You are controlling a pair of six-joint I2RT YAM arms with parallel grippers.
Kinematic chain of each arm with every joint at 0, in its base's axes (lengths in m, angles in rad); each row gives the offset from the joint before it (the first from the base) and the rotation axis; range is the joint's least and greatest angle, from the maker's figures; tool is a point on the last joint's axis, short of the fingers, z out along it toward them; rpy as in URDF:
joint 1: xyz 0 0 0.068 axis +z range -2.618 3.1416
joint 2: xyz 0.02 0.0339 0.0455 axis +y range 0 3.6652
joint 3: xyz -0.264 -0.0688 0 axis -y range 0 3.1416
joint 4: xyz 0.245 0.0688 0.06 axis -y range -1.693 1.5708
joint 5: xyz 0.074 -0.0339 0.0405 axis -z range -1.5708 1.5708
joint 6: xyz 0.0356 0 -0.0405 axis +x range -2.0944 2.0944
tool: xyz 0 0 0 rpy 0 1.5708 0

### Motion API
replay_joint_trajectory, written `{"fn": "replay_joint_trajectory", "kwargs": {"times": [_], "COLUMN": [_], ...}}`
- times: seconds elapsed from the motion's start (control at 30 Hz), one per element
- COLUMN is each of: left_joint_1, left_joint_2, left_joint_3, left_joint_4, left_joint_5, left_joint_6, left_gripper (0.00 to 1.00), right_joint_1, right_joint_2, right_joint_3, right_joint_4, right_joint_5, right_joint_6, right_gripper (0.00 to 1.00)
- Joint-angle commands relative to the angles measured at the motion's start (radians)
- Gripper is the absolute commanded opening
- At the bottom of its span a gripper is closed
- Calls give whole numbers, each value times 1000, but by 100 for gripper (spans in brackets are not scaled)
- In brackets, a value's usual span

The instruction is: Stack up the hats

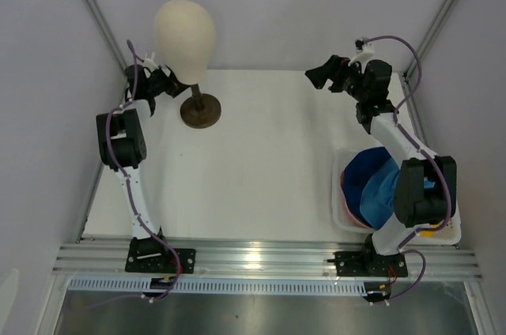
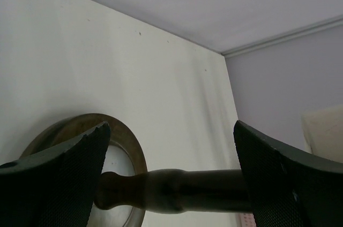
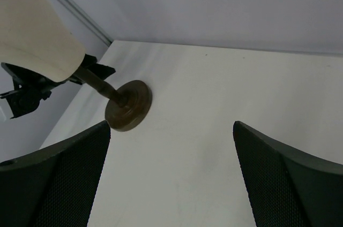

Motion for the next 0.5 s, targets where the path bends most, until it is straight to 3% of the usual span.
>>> {"fn": "replay_joint_trajectory", "kwargs": {"times": [0.0, 0.13, 0.3, 0.47], "left_joint_1": [-70, -111, -154, -215], "left_joint_2": [-2, -6, -32, -57], "left_joint_3": [77, 68, -42, -99], "left_joint_4": [-57, -74, 95, 128], "left_joint_5": [106, 123, 139, 163], "left_joint_6": [36, 40, -42, -36], "left_gripper": [99, 99, 100, 99], "right_joint_1": [48, 77, 94, 102], "right_joint_2": [101, 170, 180, 158], "right_joint_3": [84, 144, 131, 108], "right_joint_4": [113, 139, 188, 188], "right_joint_5": [-55, -73, -79, -58], "right_joint_6": [77, 142, 196, 210], "right_gripper": [99, 99, 99, 99]}}
